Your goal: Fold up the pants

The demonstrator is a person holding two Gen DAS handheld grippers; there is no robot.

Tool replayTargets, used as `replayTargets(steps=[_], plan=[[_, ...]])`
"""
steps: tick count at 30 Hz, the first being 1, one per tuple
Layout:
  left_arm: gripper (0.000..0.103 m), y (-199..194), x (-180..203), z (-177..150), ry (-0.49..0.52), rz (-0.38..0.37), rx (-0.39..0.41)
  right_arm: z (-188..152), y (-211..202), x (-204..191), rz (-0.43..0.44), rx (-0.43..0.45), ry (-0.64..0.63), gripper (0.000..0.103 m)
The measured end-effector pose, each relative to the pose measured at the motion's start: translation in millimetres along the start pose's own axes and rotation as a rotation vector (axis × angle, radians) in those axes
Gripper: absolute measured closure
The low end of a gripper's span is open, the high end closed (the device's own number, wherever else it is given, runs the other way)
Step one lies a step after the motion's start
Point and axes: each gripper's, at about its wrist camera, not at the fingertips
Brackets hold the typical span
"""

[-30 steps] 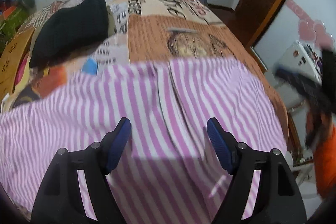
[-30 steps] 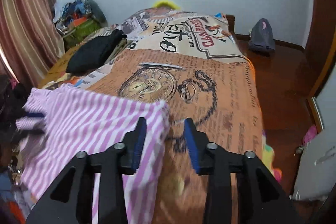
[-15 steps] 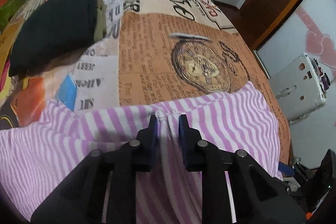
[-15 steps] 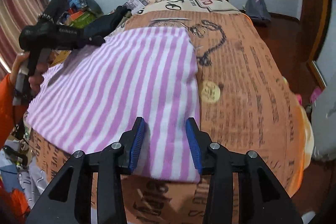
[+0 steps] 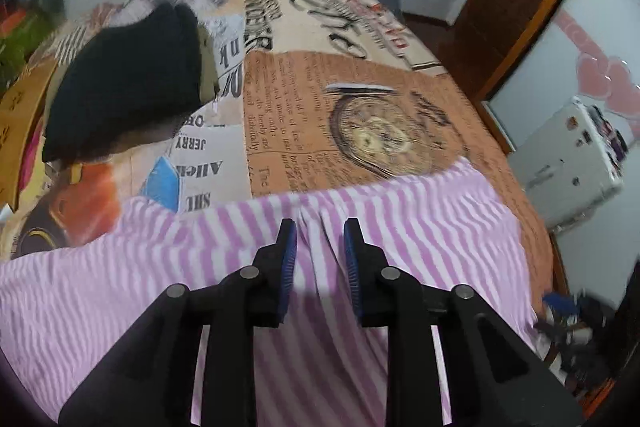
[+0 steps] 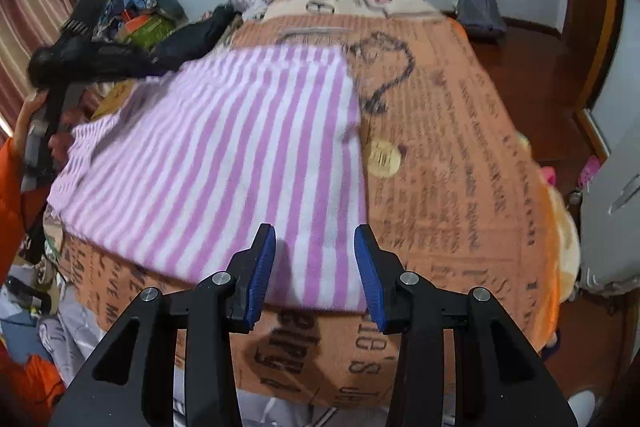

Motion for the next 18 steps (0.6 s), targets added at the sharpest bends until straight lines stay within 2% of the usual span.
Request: replayTargets(steps=[2,5,8,10,12,13,18], plan=[[0.062,-15,5,-17,0.016,-0.033,0.006,13,-4,-9,0.000,0.039,-0.031,0.062],[0.053,-25,21,-45,0.076,-0.051,0.002,37,2,-23,0.015,0.086,-0.081,0.059],[0.044,-21,34,-75,0.124,-0.032,-0.028,58,25,-30,0.039,0.081,-0.084,0.058],[0.044,-13,35,-90,0.136,-0.014,-0.049,66,49,-30,0.062,0.036,-0.067,0.058],[0.040,-15,32,-103,0.144,-0.001,0.000,63,70,-29,0.050,-0.034,-0.062,0.058],[0.040,-16,31,-105,0.143,0.003,0.003,59,73,-29,0.057,-0.035,-0.056,0.058],[0.040,-30,26,-106,0.134,0.037,0.024,46,51,-35,0.002,-0.038,-0.089,0.056]])
Point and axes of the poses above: each gripper's, at about its wrist camera, not at the fingertips, and y roughly the way its jaws point, x to its right, z to its top, and after that the axes turned 1 degree about -x, right-handed
